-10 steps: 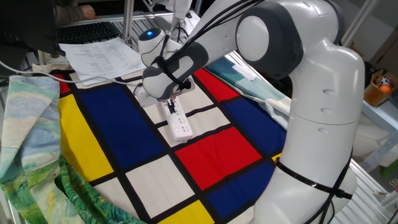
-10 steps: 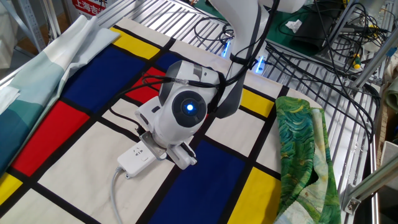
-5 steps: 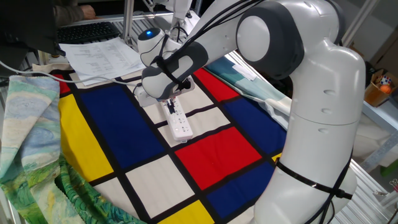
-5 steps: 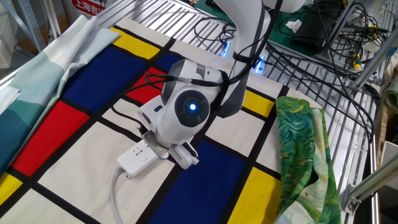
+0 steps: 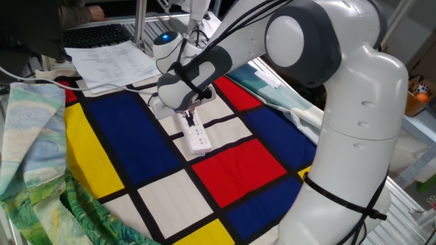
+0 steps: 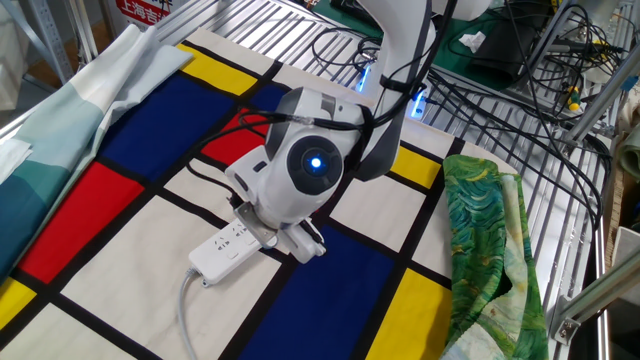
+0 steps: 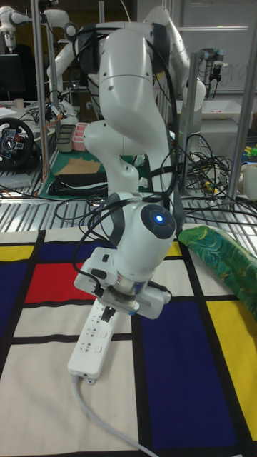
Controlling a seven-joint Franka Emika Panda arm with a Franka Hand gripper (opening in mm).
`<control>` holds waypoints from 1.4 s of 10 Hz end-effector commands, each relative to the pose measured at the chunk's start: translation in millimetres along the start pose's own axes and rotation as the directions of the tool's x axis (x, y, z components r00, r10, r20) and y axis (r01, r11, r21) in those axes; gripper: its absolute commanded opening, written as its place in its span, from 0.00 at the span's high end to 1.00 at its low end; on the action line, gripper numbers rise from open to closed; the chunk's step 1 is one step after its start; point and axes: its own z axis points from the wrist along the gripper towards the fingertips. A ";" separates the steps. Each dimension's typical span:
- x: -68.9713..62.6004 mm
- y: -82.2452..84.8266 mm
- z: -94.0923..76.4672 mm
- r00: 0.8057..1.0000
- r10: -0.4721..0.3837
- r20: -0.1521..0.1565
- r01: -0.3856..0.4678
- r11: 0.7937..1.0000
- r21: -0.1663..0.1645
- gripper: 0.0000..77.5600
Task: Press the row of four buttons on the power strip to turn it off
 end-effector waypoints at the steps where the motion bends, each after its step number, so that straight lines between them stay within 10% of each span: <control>1: 6.5 -1.5 3.4 1.000 0.002 0.005 -0.002 1.000 -0.004 1.00; 14: 12.0 3.0 14.9 1.000 0.018 0.009 -0.018 1.000 -0.004 1.00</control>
